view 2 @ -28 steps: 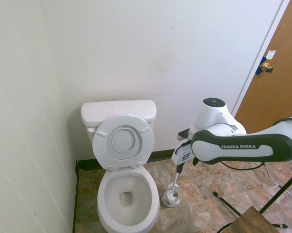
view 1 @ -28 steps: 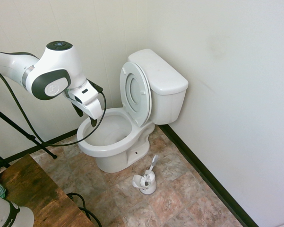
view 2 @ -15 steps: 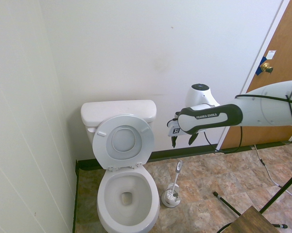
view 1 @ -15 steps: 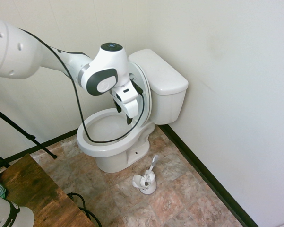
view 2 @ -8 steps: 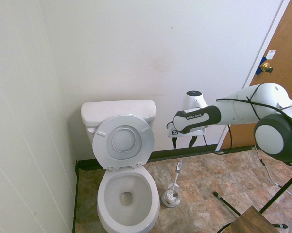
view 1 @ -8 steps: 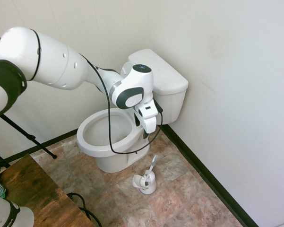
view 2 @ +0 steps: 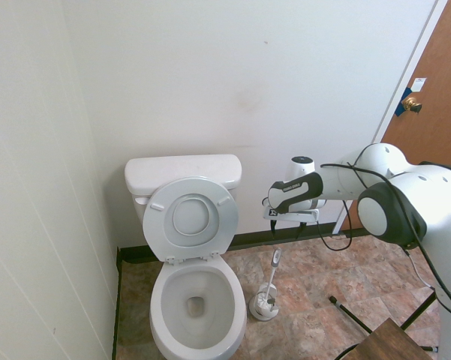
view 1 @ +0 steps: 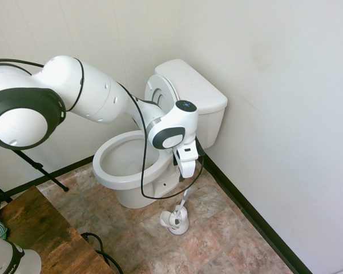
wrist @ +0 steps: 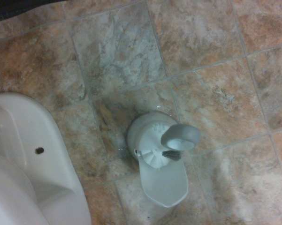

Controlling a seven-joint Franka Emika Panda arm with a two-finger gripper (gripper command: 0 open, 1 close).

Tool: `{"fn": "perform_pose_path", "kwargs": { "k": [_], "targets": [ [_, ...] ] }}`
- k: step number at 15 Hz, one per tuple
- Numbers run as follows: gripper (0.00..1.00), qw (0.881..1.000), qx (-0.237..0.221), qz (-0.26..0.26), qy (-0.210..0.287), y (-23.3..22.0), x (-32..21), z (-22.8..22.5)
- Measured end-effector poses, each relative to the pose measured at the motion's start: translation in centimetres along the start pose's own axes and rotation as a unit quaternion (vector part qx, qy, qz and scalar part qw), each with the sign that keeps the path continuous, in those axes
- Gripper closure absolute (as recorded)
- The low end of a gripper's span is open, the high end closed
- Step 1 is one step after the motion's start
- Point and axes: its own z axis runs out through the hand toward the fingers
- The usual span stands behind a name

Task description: Clean the toilet

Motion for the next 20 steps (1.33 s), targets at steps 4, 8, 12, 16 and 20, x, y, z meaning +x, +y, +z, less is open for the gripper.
{"fn": "perform_pose_path", "kwargs": {
  "k": [4, 8, 12, 16, 20],
  "targets": [
    [0.00, 0.998, 0.006, 0.067, -0.005, -2.3, 1.7, 2.8],
    [0.00, 0.994, -0.010, 0.106, 0.004, -3.7, 3.2, 5.8],
    [0.00, 0.992, -0.034, 0.119, 0.006, -4.2, 4.8, 9.7],
    [0.00, 0.992, -0.051, 0.118, 0.003, -4.5, 5.5, 11.8],
    [0.00, 0.992, -0.062, 0.109, 0.001, -5.1, 4.9, 13.0]
  ]
}}
